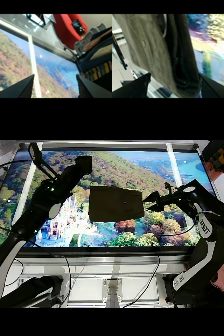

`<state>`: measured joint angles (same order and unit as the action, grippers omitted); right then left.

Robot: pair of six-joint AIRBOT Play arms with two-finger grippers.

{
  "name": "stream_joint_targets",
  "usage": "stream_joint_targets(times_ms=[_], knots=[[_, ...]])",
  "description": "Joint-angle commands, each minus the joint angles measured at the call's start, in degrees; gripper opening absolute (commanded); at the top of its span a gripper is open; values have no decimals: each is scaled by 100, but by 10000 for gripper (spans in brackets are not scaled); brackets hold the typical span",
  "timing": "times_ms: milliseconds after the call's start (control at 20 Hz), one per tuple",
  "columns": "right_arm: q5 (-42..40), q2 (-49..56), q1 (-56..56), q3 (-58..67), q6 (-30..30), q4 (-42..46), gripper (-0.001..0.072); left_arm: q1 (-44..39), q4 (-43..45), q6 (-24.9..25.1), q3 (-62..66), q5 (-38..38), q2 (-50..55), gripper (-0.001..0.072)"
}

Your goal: Fold the clothes and pants, and hang the long-sleeved shirts on hangers.

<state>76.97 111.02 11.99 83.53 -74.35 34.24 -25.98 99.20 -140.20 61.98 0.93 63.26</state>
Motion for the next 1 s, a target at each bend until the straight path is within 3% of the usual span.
stream_joint_targets(times_ms=[0, 450, 550, 650, 750, 850, 950], knots=[[44, 249, -107, 101, -151, 72, 662, -35, 0, 2, 2, 44, -4, 607], [-216, 511, -863, 264, -164, 68, 637, -35, 0, 2, 2, 44, -4, 607], [-363, 511, -953, 396, -164, 70, 420, -35, 0, 2, 2, 44, -9, 607], [-452, 511, -964, 516, -162, 55, 289, -35, 0, 2, 2, 44, -9, 607], [-291, 507, -935, 667, -153, 52, 78, -35, -2, 2, 2, 44, -9, 607], [46, 479, -898, 931, -151, 52, 44, -35, 0, 2, 2, 44, -9, 607], [168, 424, -833, 1263, -568, 70, 42, -35, 0, 2, 2, 44, -9, 607]])
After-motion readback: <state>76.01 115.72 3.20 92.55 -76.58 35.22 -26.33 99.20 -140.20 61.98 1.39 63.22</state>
